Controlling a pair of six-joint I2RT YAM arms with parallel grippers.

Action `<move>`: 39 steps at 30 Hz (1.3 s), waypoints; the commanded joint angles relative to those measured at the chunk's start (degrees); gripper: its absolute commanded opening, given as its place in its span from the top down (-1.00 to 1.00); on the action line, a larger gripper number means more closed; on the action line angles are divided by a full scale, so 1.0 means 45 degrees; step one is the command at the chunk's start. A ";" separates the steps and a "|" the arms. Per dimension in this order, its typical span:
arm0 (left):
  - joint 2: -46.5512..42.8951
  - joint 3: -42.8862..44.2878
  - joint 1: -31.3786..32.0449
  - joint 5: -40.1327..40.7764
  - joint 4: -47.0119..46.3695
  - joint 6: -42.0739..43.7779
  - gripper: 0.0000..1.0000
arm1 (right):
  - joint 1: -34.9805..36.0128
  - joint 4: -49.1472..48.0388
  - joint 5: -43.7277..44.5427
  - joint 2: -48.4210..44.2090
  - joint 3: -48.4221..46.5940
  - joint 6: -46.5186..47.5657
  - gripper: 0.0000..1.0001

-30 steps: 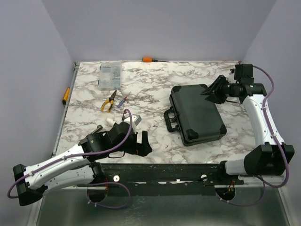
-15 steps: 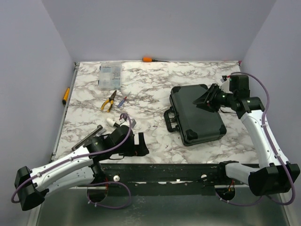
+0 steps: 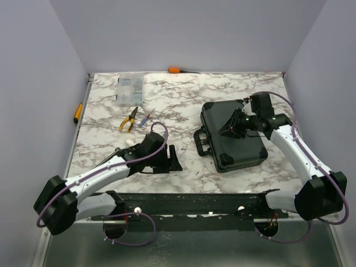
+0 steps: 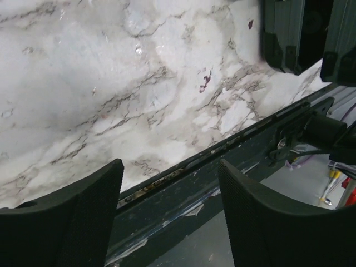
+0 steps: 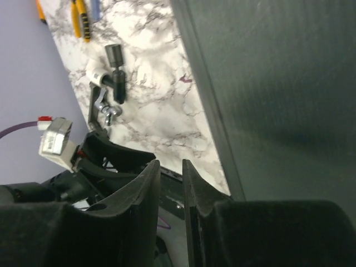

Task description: Pack up texas hold em set

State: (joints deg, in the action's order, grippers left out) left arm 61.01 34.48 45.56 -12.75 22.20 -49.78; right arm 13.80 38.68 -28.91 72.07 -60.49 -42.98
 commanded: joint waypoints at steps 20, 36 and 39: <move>0.5686 0.3615 -0.1470 -0.2103 -0.2000 0.0846 0.36 | -0.0001 -0.1572 0.3359 0.3799 0.0827 0.1317 0.68; 0.8665 0.5892 -0.2175 -0.2669 -0.1963 0.1117 0.72 | -0.0016 -0.1535 0.3835 0.4394 0.1879 0.2124 0.70; 0.9062 0.6259 -0.2178 -0.2753 -0.2015 0.1030 0.79 | -0.0002 -0.1401 0.3794 0.4430 0.1793 0.2226 0.70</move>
State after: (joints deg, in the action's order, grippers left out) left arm 99.26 59.66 35.86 -23.22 13.74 -45.76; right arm 13.80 21.52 -20.88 86.48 -56.58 -38.28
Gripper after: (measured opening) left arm 0.125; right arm 0.147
